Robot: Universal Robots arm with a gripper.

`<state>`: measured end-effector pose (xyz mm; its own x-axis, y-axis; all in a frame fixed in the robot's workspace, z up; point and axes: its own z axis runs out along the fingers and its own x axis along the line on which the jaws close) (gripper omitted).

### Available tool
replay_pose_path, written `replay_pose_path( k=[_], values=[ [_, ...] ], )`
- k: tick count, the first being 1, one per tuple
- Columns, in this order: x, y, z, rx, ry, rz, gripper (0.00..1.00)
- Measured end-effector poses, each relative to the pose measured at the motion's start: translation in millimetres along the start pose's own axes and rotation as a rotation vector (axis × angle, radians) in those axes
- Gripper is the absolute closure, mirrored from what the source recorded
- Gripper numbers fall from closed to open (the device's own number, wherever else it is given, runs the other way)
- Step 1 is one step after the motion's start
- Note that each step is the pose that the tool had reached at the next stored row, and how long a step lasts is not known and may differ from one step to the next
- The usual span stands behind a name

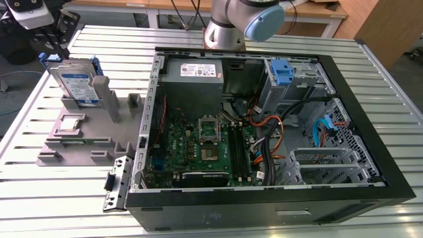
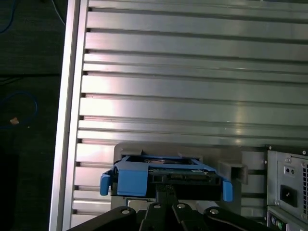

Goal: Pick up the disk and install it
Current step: 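Pick up the disk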

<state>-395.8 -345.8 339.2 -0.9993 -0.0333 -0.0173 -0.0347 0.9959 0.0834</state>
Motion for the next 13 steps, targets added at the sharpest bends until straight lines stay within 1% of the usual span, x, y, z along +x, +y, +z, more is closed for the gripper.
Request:
replay_pose_path(
  k=[7, 13],
  values=[
    [-0.5, 0.0, 0.0, -0.0020, 0.0063, -0.076, 0.90],
    [-0.6, 0.0, 0.0, -0.0044, 0.0127, -0.152, 0.90]
  ],
)
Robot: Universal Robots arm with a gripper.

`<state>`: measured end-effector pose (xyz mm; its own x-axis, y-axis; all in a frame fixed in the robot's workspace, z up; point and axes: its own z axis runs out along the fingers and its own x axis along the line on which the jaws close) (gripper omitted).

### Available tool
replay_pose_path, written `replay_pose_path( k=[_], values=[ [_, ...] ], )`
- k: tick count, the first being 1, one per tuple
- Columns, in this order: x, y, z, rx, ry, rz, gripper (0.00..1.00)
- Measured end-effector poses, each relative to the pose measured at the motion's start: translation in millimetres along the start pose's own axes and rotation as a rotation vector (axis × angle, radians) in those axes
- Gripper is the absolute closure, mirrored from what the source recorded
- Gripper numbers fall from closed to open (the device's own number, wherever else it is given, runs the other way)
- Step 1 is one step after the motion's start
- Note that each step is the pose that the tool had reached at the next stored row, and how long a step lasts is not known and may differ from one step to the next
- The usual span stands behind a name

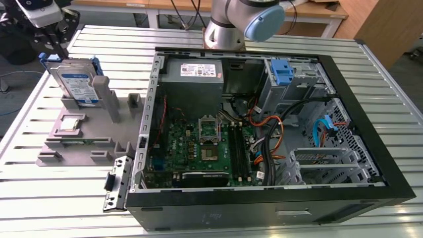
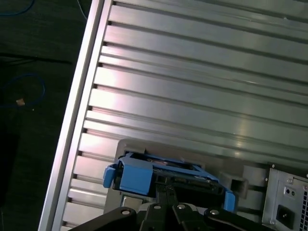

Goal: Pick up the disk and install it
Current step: 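Pick up the disk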

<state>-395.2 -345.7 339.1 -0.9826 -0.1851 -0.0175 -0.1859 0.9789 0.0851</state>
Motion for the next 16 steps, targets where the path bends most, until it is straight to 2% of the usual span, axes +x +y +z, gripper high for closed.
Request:
replay_pose_path(
  k=[16],
  values=[
    [0.0, 0.0, 0.0, -0.0052, 0.0142, -0.172, 0.90]
  ],
)
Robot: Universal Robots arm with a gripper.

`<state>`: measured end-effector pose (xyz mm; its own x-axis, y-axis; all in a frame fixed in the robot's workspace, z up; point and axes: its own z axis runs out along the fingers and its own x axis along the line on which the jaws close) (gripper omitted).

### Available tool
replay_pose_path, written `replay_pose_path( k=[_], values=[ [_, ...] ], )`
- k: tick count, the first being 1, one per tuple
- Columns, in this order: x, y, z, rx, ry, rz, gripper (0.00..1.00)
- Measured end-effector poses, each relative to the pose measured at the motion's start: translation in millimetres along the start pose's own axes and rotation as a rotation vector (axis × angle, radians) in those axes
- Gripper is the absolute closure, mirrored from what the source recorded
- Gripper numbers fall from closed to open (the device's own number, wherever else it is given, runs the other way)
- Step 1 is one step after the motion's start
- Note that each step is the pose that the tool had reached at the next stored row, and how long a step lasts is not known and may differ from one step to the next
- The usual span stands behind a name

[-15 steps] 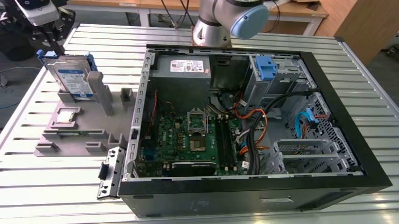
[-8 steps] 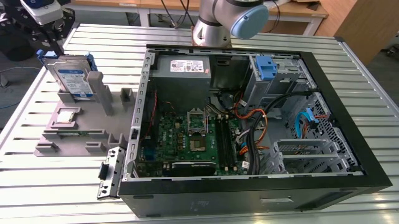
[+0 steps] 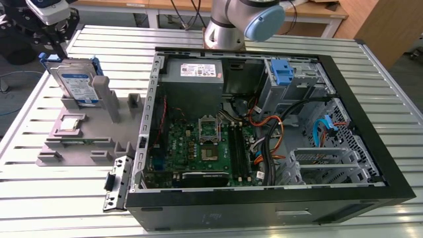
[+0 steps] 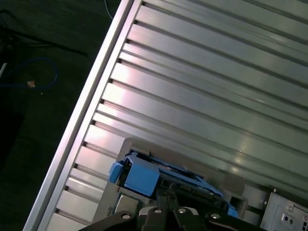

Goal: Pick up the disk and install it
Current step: 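Pick up the disk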

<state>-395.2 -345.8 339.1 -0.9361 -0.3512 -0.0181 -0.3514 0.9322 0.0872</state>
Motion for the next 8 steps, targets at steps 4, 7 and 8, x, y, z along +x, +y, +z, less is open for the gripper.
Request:
replay_pose_path(
  k=[4, 7, 8],
  values=[
    [0.0, 0.0, 0.0, -0.0007, 0.0030, -0.035, 0.90],
    [0.0, 0.0, 0.0, -0.0011, 0.0051, -0.058, 0.90],
    [0.0, 0.0, 0.0, -0.0013, 0.0057, -0.065, 0.90]
  ],
)
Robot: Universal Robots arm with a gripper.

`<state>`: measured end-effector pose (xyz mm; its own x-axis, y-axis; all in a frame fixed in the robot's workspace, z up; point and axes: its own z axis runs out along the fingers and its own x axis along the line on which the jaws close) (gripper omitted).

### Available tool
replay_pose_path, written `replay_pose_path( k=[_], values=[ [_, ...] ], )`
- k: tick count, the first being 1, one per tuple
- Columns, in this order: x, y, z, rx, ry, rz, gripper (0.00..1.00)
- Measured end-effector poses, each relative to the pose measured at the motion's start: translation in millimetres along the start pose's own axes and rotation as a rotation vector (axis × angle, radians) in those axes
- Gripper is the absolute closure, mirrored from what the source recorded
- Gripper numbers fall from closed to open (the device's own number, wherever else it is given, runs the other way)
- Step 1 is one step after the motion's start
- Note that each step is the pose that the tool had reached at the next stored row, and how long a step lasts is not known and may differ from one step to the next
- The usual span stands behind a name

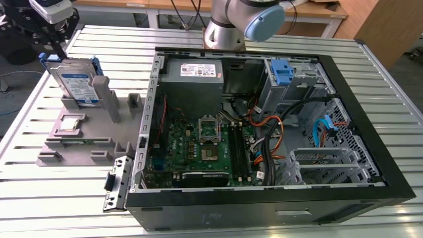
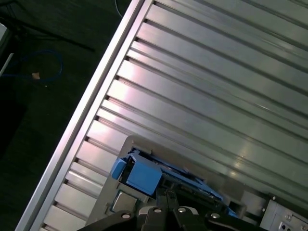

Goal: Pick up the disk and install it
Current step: 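Pick up the disk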

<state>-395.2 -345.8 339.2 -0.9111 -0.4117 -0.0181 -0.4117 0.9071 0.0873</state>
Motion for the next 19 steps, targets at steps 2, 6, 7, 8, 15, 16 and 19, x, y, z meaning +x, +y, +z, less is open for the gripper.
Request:
replay_pose_path(
  k=[2, 6, 7, 8, 15, 16, 19],
  values=[
    [0.0, 0.0, 0.0, -0.0003, 0.0012, -0.015, 0.90],
    [0.0, 0.0, 0.0, -0.0007, 0.0036, -0.042, 0.90],
    [0.0, 0.0, 0.0, -0.0010, 0.0043, -0.048, 0.90],
    [0.0, 0.0, 0.0, -0.0011, 0.0048, -0.056, 0.90],
    [0.0, 0.0, 0.0, -0.0022, 0.0094, -0.109, 0.90],
    [0.0, 0.0, 0.0, -0.0022, 0.0094, -0.109, 0.90],
    [0.0, 0.0, 0.0, -0.0022, 0.0095, -0.110, 0.90]
  ],
)
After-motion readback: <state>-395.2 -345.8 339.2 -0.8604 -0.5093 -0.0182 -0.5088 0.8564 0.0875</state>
